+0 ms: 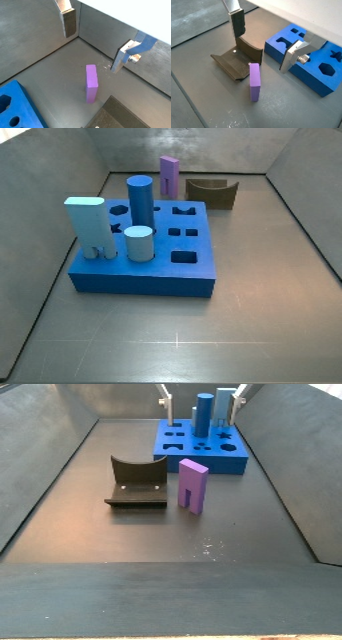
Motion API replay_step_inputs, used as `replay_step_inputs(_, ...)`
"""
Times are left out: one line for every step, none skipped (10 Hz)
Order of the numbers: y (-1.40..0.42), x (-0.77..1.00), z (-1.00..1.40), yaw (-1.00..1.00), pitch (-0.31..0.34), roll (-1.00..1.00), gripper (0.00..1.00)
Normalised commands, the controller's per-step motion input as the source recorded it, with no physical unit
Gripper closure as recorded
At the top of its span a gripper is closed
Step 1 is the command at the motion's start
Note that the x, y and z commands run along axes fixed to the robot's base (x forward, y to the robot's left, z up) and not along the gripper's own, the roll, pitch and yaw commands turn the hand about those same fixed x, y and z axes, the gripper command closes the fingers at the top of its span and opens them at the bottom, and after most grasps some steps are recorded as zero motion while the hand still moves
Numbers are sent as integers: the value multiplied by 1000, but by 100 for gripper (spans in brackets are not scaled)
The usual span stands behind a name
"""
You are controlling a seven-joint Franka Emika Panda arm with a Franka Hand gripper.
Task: Pick up the double-square object. Move up. Move to above the board. Insert the double-square object.
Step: Pick up the double-square object.
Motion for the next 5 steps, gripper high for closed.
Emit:
replay_step_inputs(0,-46,0,0,-43,0,0)
replay_step_inputs(0,0,-71,-83,-51,-23,0)
replay_step_inputs(0,37,-197,-129,-14,0,0)
replay_step_inputs(0,237,-234,-671,0,0,0)
replay_step_inputs(66,277,-154,-743,11,0,0)
